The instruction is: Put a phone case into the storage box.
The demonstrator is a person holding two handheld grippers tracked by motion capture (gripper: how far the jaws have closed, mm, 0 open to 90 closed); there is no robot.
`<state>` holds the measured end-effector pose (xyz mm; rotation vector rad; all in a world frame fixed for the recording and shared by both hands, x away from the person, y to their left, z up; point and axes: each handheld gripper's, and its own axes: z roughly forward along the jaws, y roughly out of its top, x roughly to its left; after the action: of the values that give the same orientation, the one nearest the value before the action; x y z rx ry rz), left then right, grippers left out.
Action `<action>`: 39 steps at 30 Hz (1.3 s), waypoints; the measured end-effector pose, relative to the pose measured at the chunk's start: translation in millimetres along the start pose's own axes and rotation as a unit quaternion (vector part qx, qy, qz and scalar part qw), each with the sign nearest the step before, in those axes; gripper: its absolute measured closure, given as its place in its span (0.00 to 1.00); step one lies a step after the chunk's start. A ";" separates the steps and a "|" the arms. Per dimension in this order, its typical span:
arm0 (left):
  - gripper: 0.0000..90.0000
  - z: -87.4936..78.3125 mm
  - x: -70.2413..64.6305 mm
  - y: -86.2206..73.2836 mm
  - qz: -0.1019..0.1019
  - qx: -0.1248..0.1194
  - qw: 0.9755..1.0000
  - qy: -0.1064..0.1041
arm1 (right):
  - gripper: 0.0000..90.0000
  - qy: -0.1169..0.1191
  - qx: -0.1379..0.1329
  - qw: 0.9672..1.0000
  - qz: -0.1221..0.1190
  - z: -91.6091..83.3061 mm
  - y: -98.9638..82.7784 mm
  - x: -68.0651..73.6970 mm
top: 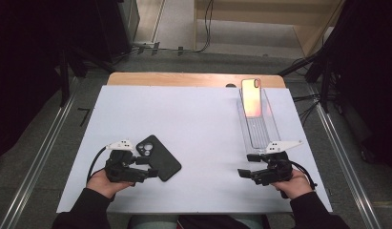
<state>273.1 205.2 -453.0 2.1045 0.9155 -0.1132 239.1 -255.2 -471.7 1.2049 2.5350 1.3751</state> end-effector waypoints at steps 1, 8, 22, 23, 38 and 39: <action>0.31 -0.1 0.1 0.0 0.001 0.000 1.000 0.000 | 0.25 -0.001 -0.001 1.000 0.004 -0.1 0.1 -0.5; 0.31 0.8 0.1 0.0 0.000 0.002 1.000 0.000 | 0.24 -0.003 0.001 1.000 0.005 -0.2 0.1 -2.2; 0.31 -2.3 0.2 -0.4 -0.004 -0.001 1.000 0.002 | 0.24 0.000 0.015 0.999 0.043 -3.7 6.0 -6.7; 0.31 -2.4 0.3 -0.5 -0.004 -0.001 1.000 0.002 | 0.24 -0.002 0.017 0.999 0.039 -3.8 7.6 -4.9; 0.31 -9.6 0.0 -7.3 -0.017 -0.004 1.000 0.012 | 0.00 -0.020 0.001 1.000 0.015 12.5 35.4 14.6; 0.31 -10.1 -0.2 -8.3 -0.018 -0.004 1.000 0.014 | 0.00 -0.023 -0.002 1.000 0.015 13.9 37.8 15.6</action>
<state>265.3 215.6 -451.7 2.0875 0.9693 -0.0999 256.4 -223.5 -447.9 1.2634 2.4920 1.3407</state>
